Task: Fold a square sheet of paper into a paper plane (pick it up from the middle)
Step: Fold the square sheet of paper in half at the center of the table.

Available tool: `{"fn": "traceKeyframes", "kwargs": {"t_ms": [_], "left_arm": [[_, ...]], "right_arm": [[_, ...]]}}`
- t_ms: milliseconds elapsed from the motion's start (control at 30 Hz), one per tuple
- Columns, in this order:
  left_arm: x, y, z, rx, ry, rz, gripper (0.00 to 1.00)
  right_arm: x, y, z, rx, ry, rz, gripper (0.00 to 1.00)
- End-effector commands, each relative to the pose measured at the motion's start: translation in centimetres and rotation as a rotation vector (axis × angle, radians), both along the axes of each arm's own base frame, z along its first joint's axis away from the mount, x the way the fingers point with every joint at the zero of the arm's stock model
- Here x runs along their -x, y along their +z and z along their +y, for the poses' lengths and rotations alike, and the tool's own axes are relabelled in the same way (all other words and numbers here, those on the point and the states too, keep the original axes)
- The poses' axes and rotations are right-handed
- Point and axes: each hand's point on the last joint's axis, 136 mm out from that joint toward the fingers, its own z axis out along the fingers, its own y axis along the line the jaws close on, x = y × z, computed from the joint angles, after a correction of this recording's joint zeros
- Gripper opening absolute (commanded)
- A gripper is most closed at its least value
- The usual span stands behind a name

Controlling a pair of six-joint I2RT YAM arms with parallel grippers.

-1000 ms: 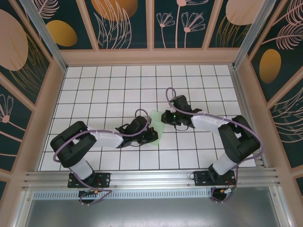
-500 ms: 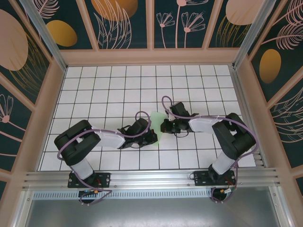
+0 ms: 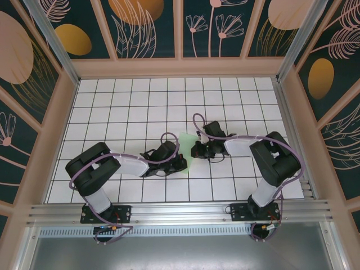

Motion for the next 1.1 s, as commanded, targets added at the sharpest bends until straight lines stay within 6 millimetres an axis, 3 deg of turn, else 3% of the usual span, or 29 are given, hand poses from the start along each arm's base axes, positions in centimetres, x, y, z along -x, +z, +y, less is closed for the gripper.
{"fn": "traceKeyframes", "kwargs": {"t_ms": [0, 133, 567, 733, 900, 1067], "left_arm": [[3.1, -5.5, 4.8, -0.216, 0.02, 0.134, 0.01], [3.6, -5.9, 5.4, -0.226, 0.027, 0.146, 0.01], [3.8, -6.2, 5.3, -0.219, 0.016, 0.153, 0.02], [3.7, -6.0, 5.1, -0.214, 0.011, 0.145, 0.02], [3.5, -5.7, 5.0, -0.209, 0.012, 0.136, 0.02], [3.5, -5.7, 4.9, -0.209, 0.01, 0.131, 0.03]], "right_arm": [[-1.6, -1.1, -1.0, 0.07, -0.016, -0.024, 0.04], [-2.8, -1.1, -2.3, 0.076, -0.052, -0.026, 0.04], [-6.0, -0.8, -3.8, 0.095, -0.099, -0.063, 0.04], [-7.1, 1.6, -3.2, 0.067, -0.105, -0.132, 0.05], [-5.8, 4.1, -1.2, 0.013, -0.022, -0.19, 0.06], [-3.9, 2.7, 0.7, 0.0, 0.061, -0.152, 0.06]]}}
